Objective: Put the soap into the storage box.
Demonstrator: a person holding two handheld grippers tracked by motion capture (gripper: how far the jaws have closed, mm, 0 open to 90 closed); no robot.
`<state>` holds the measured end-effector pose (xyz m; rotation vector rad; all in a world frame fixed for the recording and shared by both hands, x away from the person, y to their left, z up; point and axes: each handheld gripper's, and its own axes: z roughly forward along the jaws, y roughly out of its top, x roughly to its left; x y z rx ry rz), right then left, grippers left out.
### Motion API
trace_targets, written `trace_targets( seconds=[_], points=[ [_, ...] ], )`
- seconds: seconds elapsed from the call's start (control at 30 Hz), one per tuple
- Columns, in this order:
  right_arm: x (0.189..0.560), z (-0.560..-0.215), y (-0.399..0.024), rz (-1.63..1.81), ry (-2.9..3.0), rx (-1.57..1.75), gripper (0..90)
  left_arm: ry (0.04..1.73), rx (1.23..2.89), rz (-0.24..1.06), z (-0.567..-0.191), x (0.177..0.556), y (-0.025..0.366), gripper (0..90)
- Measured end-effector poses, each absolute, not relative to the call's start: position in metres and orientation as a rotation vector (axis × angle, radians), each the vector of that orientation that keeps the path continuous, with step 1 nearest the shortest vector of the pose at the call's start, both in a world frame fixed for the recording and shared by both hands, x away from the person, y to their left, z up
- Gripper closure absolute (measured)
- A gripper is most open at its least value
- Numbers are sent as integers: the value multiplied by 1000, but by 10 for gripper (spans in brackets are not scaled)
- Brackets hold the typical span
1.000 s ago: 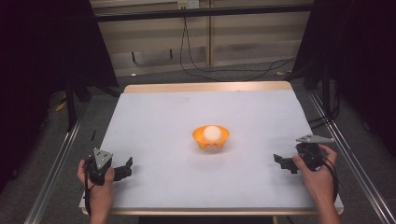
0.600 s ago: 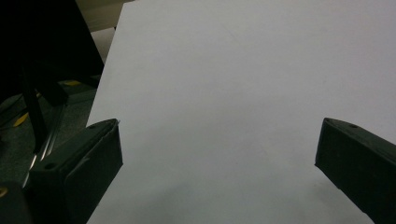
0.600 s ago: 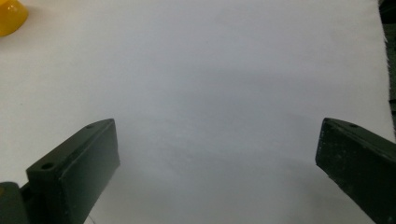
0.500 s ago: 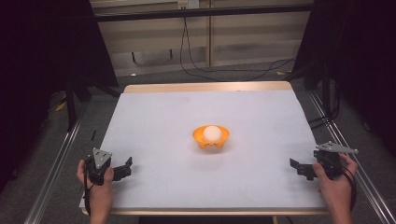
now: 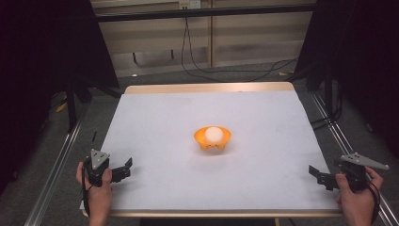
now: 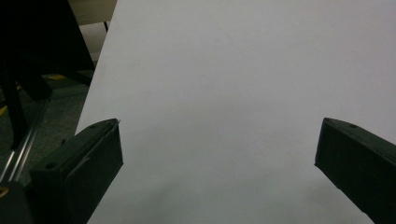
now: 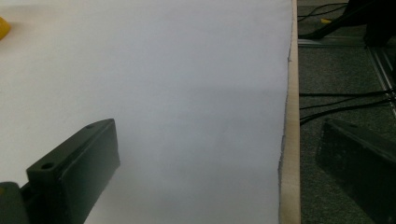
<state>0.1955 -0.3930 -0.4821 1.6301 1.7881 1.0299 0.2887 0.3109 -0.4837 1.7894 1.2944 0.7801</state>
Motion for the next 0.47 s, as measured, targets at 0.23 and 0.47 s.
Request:
trace_targets(
  seconds=[0.23,0.47],
  points=[
    [187,-487,-393,1042,1716,1626,0,1268,1779,745,-484,288,313,10],
    [185,-488,-393,1047,1710,1632,0,1257,1786,719,-484,289,314,16]
  ],
)
